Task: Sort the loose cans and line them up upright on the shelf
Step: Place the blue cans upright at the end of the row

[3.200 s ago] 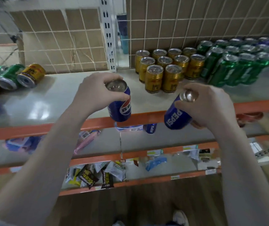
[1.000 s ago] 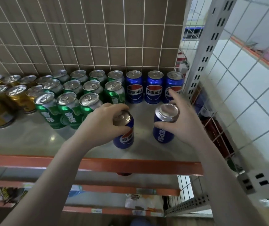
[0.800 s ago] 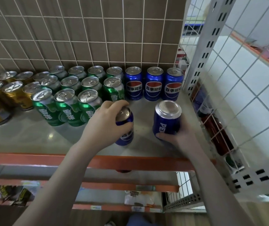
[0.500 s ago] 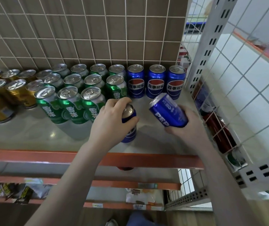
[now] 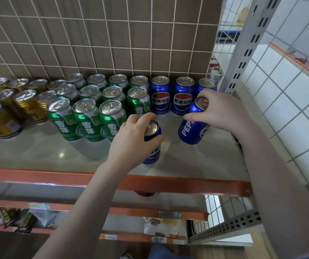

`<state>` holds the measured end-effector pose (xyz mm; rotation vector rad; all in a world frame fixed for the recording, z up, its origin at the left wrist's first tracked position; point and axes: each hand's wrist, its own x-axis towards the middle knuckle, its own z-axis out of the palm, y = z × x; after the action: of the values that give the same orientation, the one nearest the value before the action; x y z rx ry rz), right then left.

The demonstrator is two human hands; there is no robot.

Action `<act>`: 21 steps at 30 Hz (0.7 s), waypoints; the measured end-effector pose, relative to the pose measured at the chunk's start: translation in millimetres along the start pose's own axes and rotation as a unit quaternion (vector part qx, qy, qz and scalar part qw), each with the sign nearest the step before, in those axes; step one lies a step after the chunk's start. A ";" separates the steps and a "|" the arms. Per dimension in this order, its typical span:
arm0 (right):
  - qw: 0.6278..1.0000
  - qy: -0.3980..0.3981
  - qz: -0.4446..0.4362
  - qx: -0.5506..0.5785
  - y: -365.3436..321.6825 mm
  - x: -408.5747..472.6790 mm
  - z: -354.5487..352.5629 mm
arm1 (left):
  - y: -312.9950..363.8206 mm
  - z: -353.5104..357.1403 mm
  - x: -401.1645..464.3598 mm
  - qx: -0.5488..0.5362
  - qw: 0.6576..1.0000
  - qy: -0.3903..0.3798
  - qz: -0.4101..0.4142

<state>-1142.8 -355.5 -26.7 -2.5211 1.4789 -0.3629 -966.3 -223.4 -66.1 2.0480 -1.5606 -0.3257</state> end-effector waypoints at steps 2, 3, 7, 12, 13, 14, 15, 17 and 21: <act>0.998 -0.022 0.000 -0.065 -8.9 10.2 -1.7 | -0.5 -0.5 0.2 -0.002 1.000 -0.008 0.001; 0.996 -0.029 -0.004 -0.087 -13.6 14.8 -1.2 | -0.7 -0.9 0.0 -0.004 1.000 -0.012 0.001; 0.990 -0.034 -0.009 -0.133 -32.5 26.6 6.5 | -2.3 -1.9 -1.0 -0.009 1.000 -0.014 0.006; 0.983 -0.062 -0.018 -0.169 -39.7 33.1 12.3 | -2.9 -1.6 -2.1 -0.012 1.000 -0.020 0.011; 0.983 -0.093 -0.034 -0.155 -37.9 36.3 9.4 | -2.8 -1.5 -2.0 -0.012 1.000 -0.018 0.013; 0.982 -0.132 -0.057 -0.121 -35.8 38.5 4.5 | -3.0 -1.5 -1.8 -0.013 1.000 -0.016 0.014; 0.978 -0.174 -0.085 -0.077 -34.6 39.4 -2.0 | -3.2 -1.3 -1.5 -0.012 1.000 -0.015 0.015; 0.962 -0.238 -0.131 -0.015 -34.1 37.6 -15.8 | -3.8 -0.9 -1.3 -0.012 1.000 -0.015 0.016; 0.961 -0.233 -0.147 -0.019 -32.2 40.7 -20.6 | -5.2 0.0 -1.4 -0.015 1.000 -0.017 0.016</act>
<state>-1103.3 -376.6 6.7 -2.6124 0.9481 0.2143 -962.5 -221.2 -69.1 2.0025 -1.5972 -0.3727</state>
